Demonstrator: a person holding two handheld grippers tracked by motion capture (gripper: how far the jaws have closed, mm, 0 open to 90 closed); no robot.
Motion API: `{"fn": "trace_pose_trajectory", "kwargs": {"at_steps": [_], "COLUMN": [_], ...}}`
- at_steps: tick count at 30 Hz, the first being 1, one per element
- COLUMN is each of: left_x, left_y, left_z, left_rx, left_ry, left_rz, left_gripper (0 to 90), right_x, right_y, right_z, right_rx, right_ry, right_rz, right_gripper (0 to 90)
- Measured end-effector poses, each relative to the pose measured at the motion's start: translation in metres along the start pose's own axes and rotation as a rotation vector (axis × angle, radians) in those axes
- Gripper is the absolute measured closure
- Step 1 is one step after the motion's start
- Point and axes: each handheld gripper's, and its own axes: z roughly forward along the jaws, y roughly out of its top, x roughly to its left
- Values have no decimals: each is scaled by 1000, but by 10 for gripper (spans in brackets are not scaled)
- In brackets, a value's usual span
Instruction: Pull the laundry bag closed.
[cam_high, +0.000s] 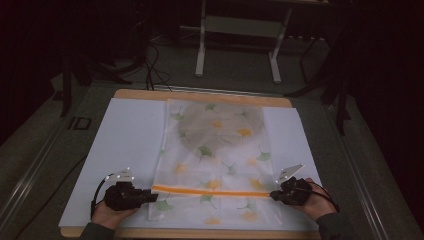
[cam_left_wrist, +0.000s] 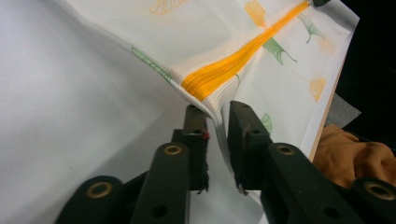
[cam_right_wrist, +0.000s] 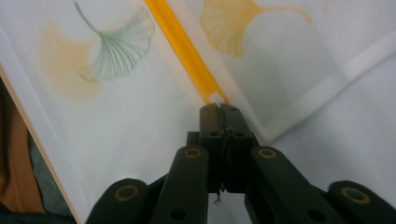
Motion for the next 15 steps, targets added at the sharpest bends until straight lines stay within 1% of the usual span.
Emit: {"fn": "trace_pose_trajectory", "kwargs": {"at_steps": [1,2,3,4,5,6,7,8,9,10,11,12,13,14,15], "left_x": [0,0,0,0,0,0,0,1,1,1,1,2,2,2,2], "left_y": [0,0,0,0,0,-1,-1,-1,-1,-2,-2,-2,-2,-2,-2], "left_z": [-1,-3,-3,-5,-5,-7,-7,-10,-10,-13,-13,-16,-16,-17,-18], "left_rx": [-4,-15,-15,-28,-28,-40,-40,-58,-58,-80,-80,-99,-99,-111,-113], "left_ry": [3,9,9,20,20,36,36,53,53,61,61,78,78,96,106], "left_rz": [0,5,5,6,6,8,8,6,6,1,1,0,0,5,7], "left_gripper": [743,720,707,695,682,670,661,650,643,641,635,627,626,621,615], "right_x": [0,-1,-1,-2,-3,-4,-4,-5,-6,-7,-8,-9,-9,-11,-11], "right_y": [0,0,0,1,1,1,1,1,1,1,1,1,1,0,0], "right_z": [0,-1,-1,-3,-4,-5,-5,-6,-7,-7,-7,-7,-7,-8,-8], "right_rx": [0,-29,-29,-73,-95,-118,-118,-154,-168,-181,-195,-209,-209,-239,-248], "right_ry": [0,2,2,3,7,9,9,4,2,2,-3,-7,-7,-22,-28], "right_rz": [0,9,9,27,37,43,43,66,76,84,93,107,107,133,147], "right_gripper": [854,824,824,792,787,771,771,752,747,733,729,723,723,710,704]}}
